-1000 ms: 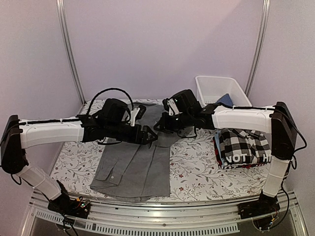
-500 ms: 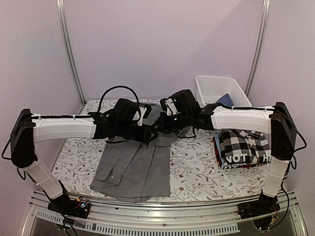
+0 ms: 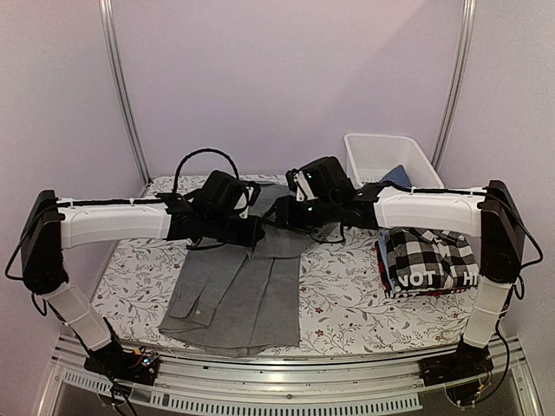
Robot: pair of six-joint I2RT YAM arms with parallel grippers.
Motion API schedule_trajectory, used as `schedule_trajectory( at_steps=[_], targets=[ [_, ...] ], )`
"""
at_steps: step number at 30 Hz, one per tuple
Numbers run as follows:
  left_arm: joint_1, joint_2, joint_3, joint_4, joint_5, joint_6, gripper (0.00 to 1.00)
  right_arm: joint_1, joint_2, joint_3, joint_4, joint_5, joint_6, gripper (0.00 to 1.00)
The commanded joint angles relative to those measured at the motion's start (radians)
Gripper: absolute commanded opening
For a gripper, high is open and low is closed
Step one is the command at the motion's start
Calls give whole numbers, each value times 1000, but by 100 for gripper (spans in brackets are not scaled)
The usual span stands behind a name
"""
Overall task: Fold and stack the long sleeve shirts
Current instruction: Pass from the right arm to the left
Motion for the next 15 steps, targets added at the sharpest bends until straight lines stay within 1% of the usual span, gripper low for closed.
schedule_trajectory(
  at_steps=[1, 4, 9, 11, 15],
  targets=[
    [85, -16, 31, -46, 52, -37, 0, 1, -105, -34, -37, 141, -61, 56],
    [136, -39, 40, -65, 86, -37, 0, -18, -141, -82, -43, 180, -68, 57],
    [216, -82, 45, -87, 122, -32, 0, -33, -179, -174, -31, 335, -52, 61],
    [238, -91, 52, -99, 127, -24, 0, -34, -185, -204, -6, 340, -59, 63],
    [276, -109, 68, -124, 132, -17, 0, -34, -171, -233, -11, 364, -69, 65]
  ],
)
